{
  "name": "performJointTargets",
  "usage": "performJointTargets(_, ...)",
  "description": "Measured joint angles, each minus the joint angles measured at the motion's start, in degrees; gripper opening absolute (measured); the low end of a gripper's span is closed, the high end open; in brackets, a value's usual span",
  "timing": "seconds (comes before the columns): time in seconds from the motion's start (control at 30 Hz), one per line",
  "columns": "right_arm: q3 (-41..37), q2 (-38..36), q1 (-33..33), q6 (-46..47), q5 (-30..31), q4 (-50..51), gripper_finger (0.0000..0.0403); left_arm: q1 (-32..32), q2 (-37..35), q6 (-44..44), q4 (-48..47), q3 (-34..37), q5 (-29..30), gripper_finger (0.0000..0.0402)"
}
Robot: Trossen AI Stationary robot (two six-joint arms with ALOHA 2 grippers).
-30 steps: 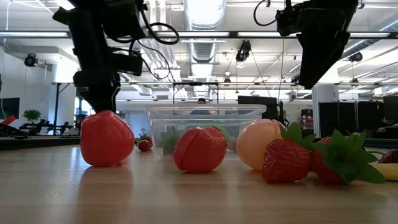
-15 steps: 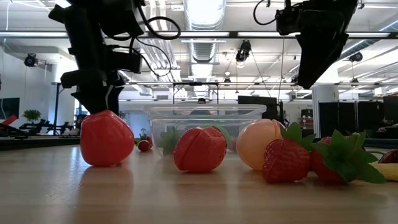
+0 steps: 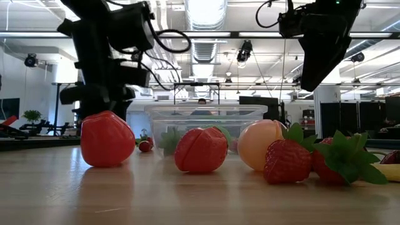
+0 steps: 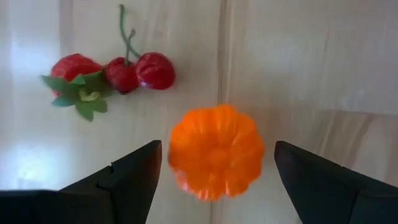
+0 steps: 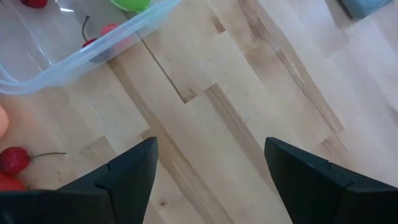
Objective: Pick and placing Produce into tupperware
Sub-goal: Put the orange pumpkin into the transparent container
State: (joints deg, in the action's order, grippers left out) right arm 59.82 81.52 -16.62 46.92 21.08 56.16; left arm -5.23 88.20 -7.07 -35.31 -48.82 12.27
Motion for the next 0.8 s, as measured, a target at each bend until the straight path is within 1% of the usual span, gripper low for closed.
performJointTargets(0.23, -0.20, 0.00, 0.00, 0.02, -0.02, -0.07, 0.0288, 0.00, 2.36, -0.01, -0.09, -0.13, -0.02, 0.0296)
performJointTargets(0.63, -0.96, 0.00, 0.00, 0.02, -0.02, -0.28, 0.0288, 0.00, 2.64, -0.01, 0.43, -0.17, -0.03, 0.0294)
performJointTargets(0.73, -1.17, 0.00, 0.00, 0.02, -0.02, -0.40, 0.0288, 0.00, 3.04, -0.02, 0.37, -0.17, -0.04, 0.0286)
performJointTargets(0.8, -1.22, 0.00, 0.00, 0.02, -0.02, -0.69, 0.0288, 0.00, 3.21, 0.00, 0.41, -0.17, -0.03, 0.0272)
